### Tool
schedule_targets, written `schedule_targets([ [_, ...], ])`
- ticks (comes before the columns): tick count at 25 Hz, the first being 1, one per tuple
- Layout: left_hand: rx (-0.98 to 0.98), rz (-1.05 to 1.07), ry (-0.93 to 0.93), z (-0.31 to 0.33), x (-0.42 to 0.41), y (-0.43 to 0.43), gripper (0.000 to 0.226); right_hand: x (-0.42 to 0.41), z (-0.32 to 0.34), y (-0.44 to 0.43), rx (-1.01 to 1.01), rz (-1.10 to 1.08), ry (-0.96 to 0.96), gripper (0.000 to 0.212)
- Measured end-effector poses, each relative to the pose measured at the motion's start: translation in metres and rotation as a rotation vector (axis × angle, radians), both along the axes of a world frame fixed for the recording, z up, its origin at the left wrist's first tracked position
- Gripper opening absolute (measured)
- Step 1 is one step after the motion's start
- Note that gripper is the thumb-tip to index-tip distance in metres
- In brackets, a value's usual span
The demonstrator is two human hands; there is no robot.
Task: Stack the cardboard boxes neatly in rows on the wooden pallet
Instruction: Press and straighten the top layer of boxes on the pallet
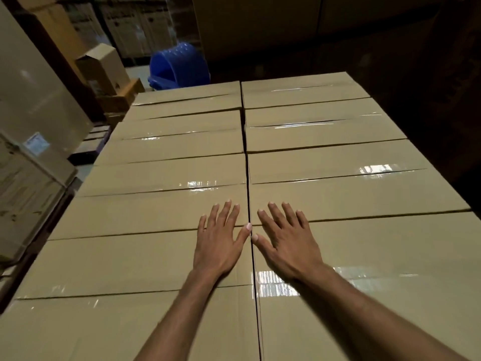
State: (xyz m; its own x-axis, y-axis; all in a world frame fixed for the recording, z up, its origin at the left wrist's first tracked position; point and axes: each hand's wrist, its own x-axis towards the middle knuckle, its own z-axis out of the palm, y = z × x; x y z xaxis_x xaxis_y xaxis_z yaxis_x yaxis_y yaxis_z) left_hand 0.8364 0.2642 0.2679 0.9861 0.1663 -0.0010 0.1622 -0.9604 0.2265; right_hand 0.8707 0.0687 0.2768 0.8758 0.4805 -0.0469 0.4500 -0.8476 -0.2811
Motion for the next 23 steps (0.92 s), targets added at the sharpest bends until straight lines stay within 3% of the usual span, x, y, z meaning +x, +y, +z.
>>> schedule_targets([
  [5, -0.066, 0.017, -0.086, 0.012, 0.025, 0.006, 0.060, 0.039, 0.006, -0.003, 0.184, -0.004, -0.005, 0.060],
  [9, -0.138, -0.052, -0.080, 0.026, 0.089, -0.005, 0.059, 0.110, 0.004, -0.009, 0.216, -0.102, -0.087, 0.048],
  [19, 0.081, -0.277, -0.096, 0.031, 0.274, -0.051, 0.065, 0.250, 0.003, -0.059, 0.122, -0.376, -0.188, 0.049],
  [23, 0.167, -0.266, -0.071, 0.015, 0.302, -0.087, 0.061, 0.307, 0.007, -0.103, 0.116, -0.651, -0.300, 0.042],
])
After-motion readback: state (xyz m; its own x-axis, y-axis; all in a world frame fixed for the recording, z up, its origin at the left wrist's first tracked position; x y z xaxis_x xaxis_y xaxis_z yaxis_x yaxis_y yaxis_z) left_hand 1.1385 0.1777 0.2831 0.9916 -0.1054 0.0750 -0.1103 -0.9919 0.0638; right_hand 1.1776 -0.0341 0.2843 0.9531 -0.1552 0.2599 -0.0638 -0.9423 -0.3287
